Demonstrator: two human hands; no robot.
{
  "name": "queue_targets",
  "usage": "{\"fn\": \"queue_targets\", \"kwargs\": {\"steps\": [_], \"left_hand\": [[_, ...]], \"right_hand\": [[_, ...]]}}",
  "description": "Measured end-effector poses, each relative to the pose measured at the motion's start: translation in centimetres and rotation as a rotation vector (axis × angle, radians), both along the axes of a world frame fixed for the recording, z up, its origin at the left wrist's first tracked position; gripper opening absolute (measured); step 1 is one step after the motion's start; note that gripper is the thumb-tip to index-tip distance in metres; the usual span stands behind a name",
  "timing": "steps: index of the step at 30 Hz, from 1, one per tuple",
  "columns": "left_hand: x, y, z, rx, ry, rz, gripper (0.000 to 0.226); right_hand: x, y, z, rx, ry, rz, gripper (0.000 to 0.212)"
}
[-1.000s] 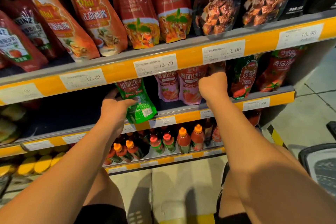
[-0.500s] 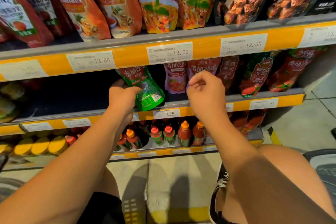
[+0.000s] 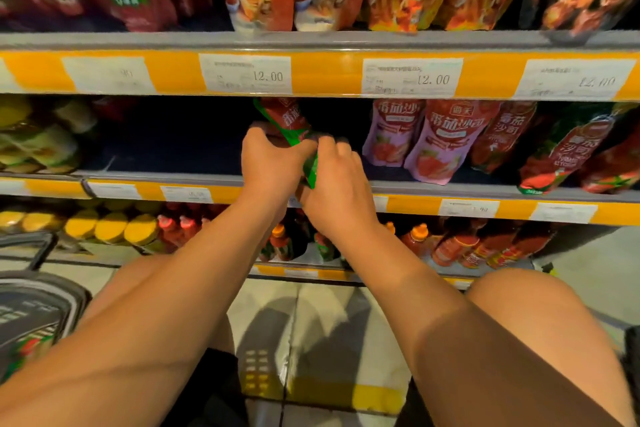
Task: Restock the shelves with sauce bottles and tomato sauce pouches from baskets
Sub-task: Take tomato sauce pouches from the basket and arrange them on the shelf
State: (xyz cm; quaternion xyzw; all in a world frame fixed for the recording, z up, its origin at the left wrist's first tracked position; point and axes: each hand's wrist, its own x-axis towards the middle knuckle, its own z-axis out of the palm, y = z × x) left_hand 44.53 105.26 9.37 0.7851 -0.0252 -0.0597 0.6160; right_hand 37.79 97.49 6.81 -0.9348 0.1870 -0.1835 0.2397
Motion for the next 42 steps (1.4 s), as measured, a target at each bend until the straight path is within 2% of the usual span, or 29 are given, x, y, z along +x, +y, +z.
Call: {"fn": "queue_targets", "kwargs": {"steps": [3,6,9,11,13,15,17,19,20,21,22,24,29,35,42], "left_hand": [[0.3,0.7,-0.1,0.049,-0.089,-0.096,0.048],[0.9,1.9,0.2,-0.013,-0.125,-0.288,0.040],[1.8,3.0,0.1,-0.012,-0.189,-0.404,0.033],[2.6,3.8,-0.7,0.004,-0.238,-0.404,0.028],[3.4,5.0,-2.0,0.112,-0.287,-0.361,0.026],[4.0,6.3,-3.3,0.360,-0.325,-0.369,0.032],[4.4,7.0,-4.2,0.630,-0.319,-0.456,0.048],[4.6,7.0,-4.9,0.799,-0.333,-0.537,0.057],[4.6,7.0,-5.1,0.850,-0.359,-0.560,0.058],[4.7,6.9,-5.2,0.881,-0.389,-0.569,0.058],[4.8,7.0,-5.3,0.893,-0.413,-0.571,0.057],[5.0,7.3,-5.4,0.879,-0.427,-0.577,0.053],[5.6,7.8,-5.3,0.811,-0.397,-0.610,0.048],[6.0,7.8,-5.4,0.781,-0.410,-0.601,0.041],[5.9,7.6,-5.2,0.757,-0.404,-0.575,0.036]], "right_hand": [[0.9,0.0,0.4,0.118,-0.008,-0.053,0.045],[2.0,-0.5,0.5,0.312,-0.067,-0.149,0.026],[3.2,-0.9,0.3,0.572,-0.158,-0.243,0.027],[4.0,-1.2,0.2,0.725,-0.220,-0.315,0.031],[4.7,-1.6,0.1,0.833,-0.206,-0.386,0.038],[5.2,-2.3,0.0,0.868,-0.138,-0.439,0.042],[5.8,-2.8,-0.3,0.868,-0.075,-0.421,0.039],[6.4,-2.5,-0.5,0.783,-0.098,-0.324,0.014],[6.6,-2.3,-0.7,0.720,-0.117,-0.283,0.012],[6.9,-2.1,-0.9,0.670,-0.128,-0.254,0.025],[7.0,-1.9,-0.9,0.628,-0.134,-0.242,0.036],[7.5,-2.1,-1.4,0.538,-0.120,-0.237,0.044],[8.0,-2.2,-1.9,0.568,-0.068,-0.282,0.043],[8.3,-2.1,-2.1,0.397,-0.116,-0.293,0.042],[11.0,-4.1,-2.5,0.306,-0.140,-0.393,0.059]]}}
